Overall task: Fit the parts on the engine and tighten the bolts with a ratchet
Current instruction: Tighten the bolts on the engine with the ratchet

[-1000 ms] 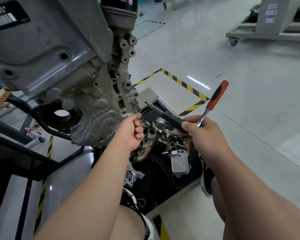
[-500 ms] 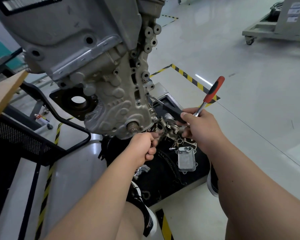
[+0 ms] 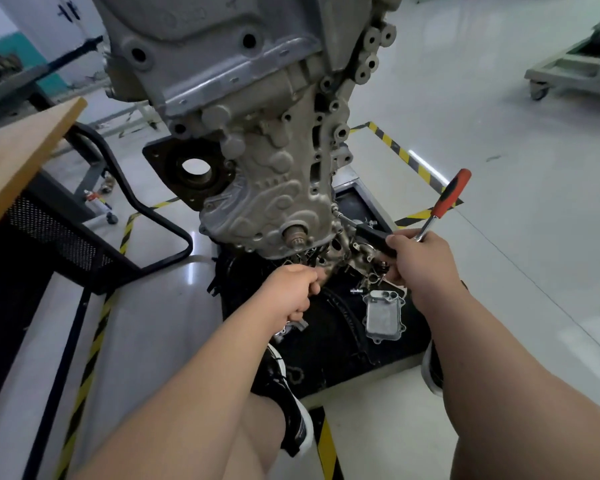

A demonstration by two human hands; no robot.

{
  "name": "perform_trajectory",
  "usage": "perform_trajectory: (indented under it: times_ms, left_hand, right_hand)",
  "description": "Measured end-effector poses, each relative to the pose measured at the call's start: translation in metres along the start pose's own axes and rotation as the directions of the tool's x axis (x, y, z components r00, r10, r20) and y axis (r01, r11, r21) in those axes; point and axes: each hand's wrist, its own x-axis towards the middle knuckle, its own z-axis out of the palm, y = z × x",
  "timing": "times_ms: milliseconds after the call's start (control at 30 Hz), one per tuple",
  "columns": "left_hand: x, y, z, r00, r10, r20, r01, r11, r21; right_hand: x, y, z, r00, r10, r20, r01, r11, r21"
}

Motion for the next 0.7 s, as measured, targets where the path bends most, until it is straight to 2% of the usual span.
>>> perform_trajectory:
  times_ms: [267, 433, 700]
  left_hand:
    - [0.017, 0.002, 0.012, 1.0, 0.005, 0.008, -0.005, 0.999, 0.038]
    - [0.039, 0.027, 0.06, 0.999, -0.049, 0.018, 0.05, 0.996, -0.077]
    - [0.068, 0.041, 0.095, 1.0, 0.003, -0.02, -0.005, 0.99, -0.139]
  right_hand:
    - [-0.006, 0.011, -0.011, 0.998, -0.029, -0.064, 0.025, 0.998, -0.059]
    - [-0.011, 0.021, -0.007, 0.999, -0.004, -0.034, 0.005, 1.0, 0.03]
    - [-0.012, 0.037, -0.007, 0.996, 0.087, -0.008, -0.085, 0.987, 0.136]
